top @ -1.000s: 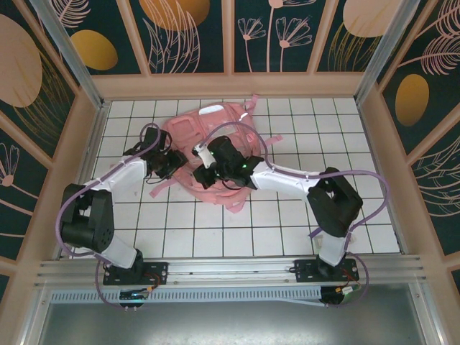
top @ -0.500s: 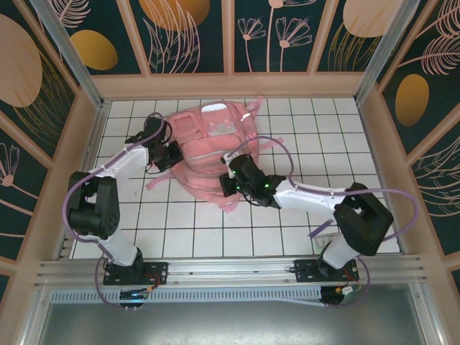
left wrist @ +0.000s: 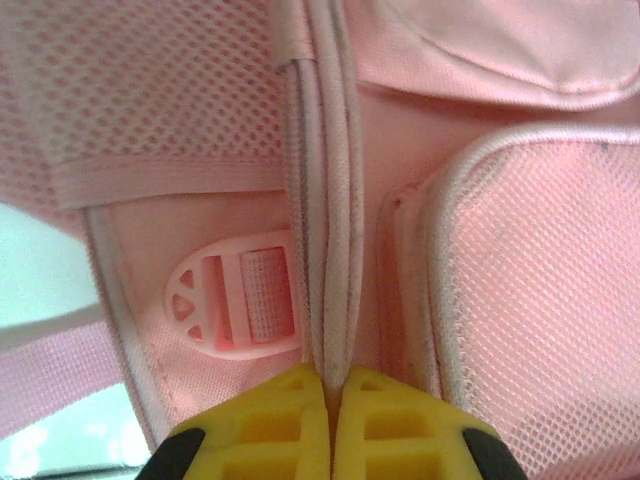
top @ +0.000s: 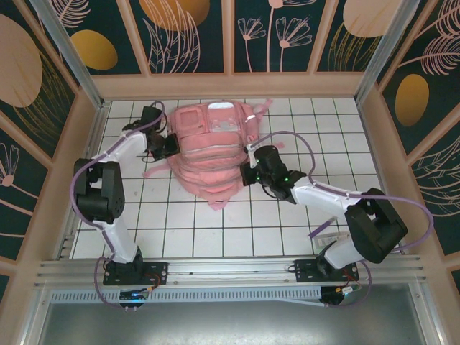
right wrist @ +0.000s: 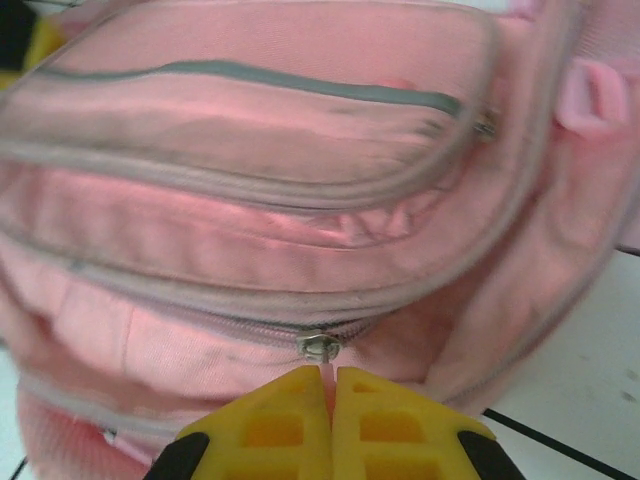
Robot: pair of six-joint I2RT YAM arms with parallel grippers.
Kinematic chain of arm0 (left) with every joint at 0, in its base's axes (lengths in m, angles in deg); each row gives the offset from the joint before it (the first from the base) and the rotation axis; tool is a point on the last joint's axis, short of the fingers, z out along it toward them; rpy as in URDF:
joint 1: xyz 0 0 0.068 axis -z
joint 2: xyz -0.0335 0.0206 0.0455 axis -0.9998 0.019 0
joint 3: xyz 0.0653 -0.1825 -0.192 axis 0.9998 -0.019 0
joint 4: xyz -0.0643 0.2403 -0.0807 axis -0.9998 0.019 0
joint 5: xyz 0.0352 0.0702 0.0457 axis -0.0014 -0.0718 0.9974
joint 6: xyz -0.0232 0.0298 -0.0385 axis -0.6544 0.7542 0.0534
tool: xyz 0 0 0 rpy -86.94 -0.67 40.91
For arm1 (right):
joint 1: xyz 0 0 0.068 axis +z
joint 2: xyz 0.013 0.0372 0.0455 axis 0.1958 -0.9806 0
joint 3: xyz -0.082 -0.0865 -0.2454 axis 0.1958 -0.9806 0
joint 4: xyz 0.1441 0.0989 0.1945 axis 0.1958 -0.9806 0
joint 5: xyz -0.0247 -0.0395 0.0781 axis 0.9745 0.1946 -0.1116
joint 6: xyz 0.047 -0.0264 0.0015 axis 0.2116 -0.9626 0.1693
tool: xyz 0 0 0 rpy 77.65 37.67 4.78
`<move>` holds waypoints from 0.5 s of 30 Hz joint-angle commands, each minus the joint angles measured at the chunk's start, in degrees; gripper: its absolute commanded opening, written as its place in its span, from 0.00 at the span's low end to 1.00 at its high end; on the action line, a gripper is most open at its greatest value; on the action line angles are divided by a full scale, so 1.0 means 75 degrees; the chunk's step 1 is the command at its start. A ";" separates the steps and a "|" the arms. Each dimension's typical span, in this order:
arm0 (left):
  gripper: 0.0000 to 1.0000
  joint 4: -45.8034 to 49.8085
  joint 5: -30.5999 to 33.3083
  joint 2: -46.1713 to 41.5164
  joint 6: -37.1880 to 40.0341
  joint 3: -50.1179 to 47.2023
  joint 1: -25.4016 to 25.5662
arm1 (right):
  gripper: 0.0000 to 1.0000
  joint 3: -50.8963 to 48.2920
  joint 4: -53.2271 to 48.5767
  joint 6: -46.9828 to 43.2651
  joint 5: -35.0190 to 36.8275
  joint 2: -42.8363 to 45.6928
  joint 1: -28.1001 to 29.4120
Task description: Pack the student bag
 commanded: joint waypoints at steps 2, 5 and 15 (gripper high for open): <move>0.43 0.0155 0.0881 0.0535 -0.0050 0.1296 -0.0356 | 0.00 0.0722 -0.0236 -0.0390 -0.0422 -0.0337 0.0772; 0.56 0.0316 0.0979 0.0469 -0.0674 0.1676 -0.0360 | 0.00 0.1224 0.0172 -0.0096 -0.0695 -0.0834 0.1159; 0.69 0.0992 0.0916 -0.1827 -0.1643 -0.0775 -0.0272 | 0.00 0.3190 0.0224 -0.0314 -0.1307 -0.2403 0.1640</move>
